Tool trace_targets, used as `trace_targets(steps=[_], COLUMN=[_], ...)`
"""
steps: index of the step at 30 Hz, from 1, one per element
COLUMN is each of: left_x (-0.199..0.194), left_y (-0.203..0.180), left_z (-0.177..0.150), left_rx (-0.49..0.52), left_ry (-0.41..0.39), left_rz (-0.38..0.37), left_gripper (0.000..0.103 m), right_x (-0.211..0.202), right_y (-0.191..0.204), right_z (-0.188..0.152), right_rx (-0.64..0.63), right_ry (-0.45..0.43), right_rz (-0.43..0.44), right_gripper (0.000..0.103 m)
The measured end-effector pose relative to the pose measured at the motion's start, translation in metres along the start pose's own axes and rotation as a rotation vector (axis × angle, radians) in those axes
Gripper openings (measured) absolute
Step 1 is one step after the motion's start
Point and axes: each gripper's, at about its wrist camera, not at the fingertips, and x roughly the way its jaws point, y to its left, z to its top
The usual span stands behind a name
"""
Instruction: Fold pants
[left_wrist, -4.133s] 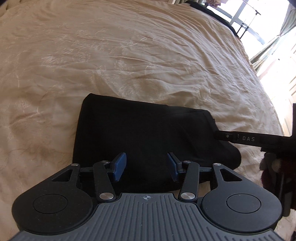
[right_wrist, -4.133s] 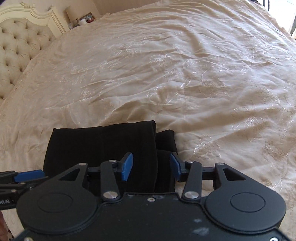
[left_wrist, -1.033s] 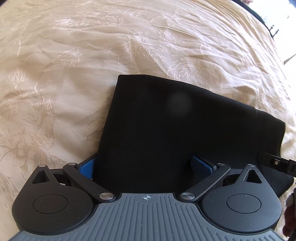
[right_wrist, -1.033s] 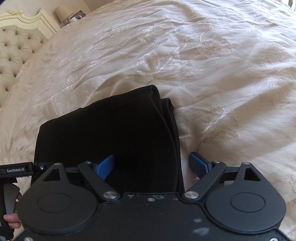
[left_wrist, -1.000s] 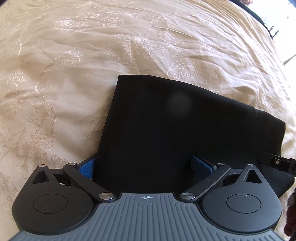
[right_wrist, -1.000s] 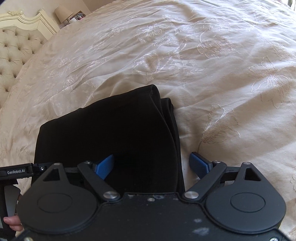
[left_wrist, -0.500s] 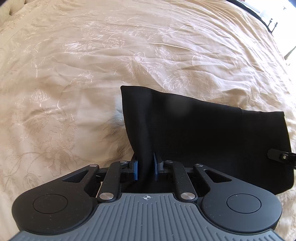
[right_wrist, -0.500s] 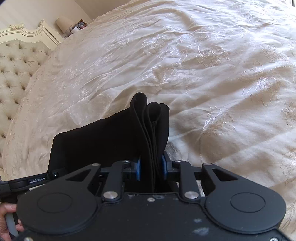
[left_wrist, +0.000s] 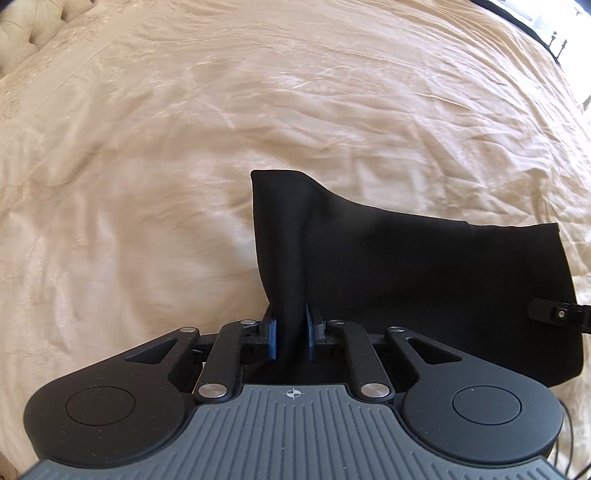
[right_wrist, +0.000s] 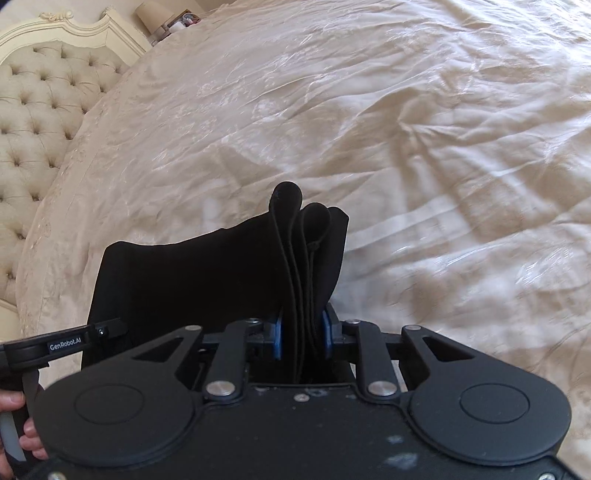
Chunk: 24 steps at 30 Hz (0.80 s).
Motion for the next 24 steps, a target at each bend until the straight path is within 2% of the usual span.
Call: trace_targets(steps=[4, 8, 12, 13, 14, 16, 17, 18, 21, 24], left_x=[-0.016, -0.02, -0.012, -0.009, -0.006, -0.005, -0.008, -0.013, -0.027, -0.039], left_y=[0.083, 0.158, 0.207, 0.214, 0.222, 0.232, 0.234, 0.238, 0.236, 0.224], left_z=[-0.012, -0.017, -0.016, -0.015, -0.016, -0.018, -0.018, -0.02, -0.025, -0.031], left_rx=[-0.007, -0.075, -0.104, -0.106, -0.12, -0.159, -0.175, -0.181, -0.17, -0.145], left_ry=[-0.013, -0.008, 0.006, 0.019, 0.039, 0.052, 0.046, 0.037, -0.003, -0.014], left_rz=[0.034, 0.037, 0.018, 0.014, 0.017, 0.042, 0.069, 0.094, 0.101, 0.083], left_gripper=[0.014, 0.014, 0.016, 0.022, 0.025, 0.026, 0.026, 0.026, 0.026, 0.026], right_x=[0.032, 0.069, 0.09, 0.094, 0.098, 0.101, 0.098, 0.094, 0.068, 0.044], right_y=[0.08, 0.157, 0.219, 0.229, 0.24, 0.252, 0.256, 0.257, 0.261, 0.267], right_z=[-0.025, -0.035, -0.037, -0.037, -0.037, -0.036, -0.036, -0.036, -0.04, -0.05], right_rx=[-0.019, -0.077, -0.139, -0.152, -0.167, -0.185, -0.187, -0.186, -0.185, -0.205], right_ry=[0.033, 0.051, 0.043, 0.04, 0.04, 0.03, 0.009, -0.01, -0.081, -0.108], right_rz=[0.028, 0.056, 0.048, 0.03, -0.008, -0.128, -0.188, -0.213, -0.186, -0.168], right_gripper=[0.021, 0.021, 0.022, 0.023, 0.029, 0.04, 0.04, 0.04, 0.04, 0.04])
